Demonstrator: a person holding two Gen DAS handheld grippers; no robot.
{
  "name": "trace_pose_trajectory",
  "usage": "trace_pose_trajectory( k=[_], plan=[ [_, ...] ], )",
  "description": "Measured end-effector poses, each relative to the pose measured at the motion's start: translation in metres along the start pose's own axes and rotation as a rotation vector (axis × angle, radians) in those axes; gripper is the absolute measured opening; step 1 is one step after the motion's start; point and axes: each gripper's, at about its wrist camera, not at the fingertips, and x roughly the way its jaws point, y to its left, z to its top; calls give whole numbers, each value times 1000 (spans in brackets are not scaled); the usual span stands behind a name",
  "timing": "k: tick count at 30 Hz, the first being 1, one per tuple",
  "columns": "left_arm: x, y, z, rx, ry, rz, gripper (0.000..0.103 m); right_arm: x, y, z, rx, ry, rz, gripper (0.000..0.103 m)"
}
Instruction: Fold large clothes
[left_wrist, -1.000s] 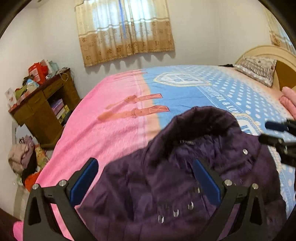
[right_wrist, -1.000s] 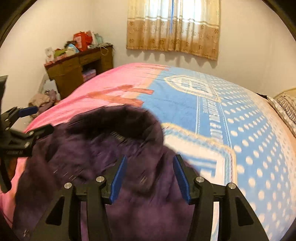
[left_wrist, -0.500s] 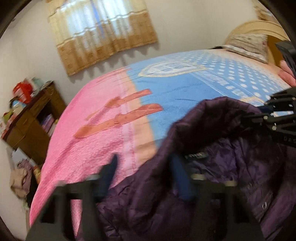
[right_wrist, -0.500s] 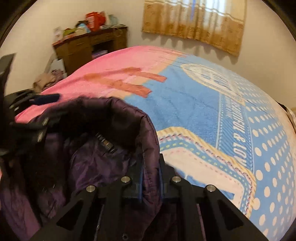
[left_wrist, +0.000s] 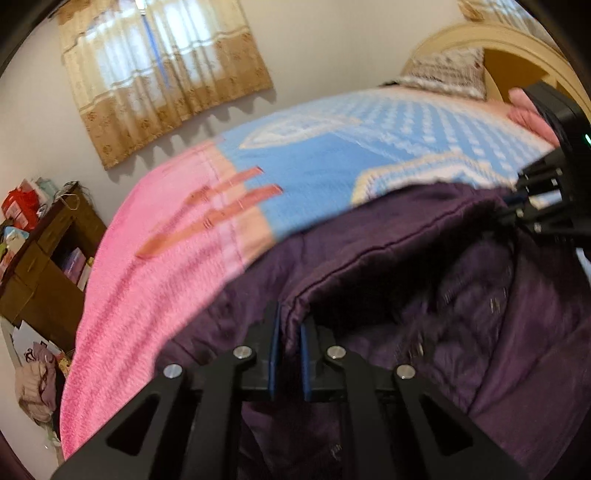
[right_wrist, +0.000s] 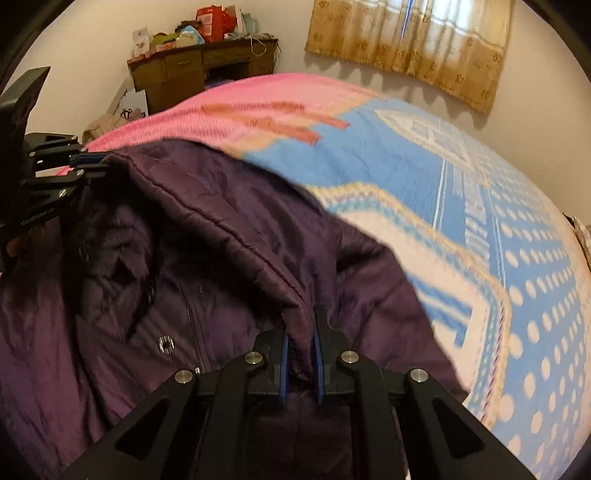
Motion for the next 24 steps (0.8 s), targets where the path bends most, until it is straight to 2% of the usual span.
trace_pose_trajectory(
  k=[5,8,9,11,12,15,18,21,24],
  plan=[
    [9,-17,-14,56,32,10,10,9,3,-9,-11,33,-23,10],
    [12,-19,-13,67,36,14,10,4,0,-5,10,48,4,12],
    [12,-19,-13,68,36,13,10,-1,0,-4,5,47,5,14],
    [11,-20,-13,66,33,9,10,-14,0,-1,3,57,9,25],
    [10,-19,-13,63,31,7,10,-23,0,0,14,58,20,27],
    [11,-16,-16,51,30,-2,10,-56,-1,9,88,-4,82,28],
    [13,-15,-18,50,30,-6,10,-70,-6,24,197,-93,123,30],
    [15,-16,-18,58,34,-3,10,-53,-9,47,312,-154,171,34],
    [17,-19,-17,74,39,12,10,-10,-2,66,359,-126,101,34]
  ],
)
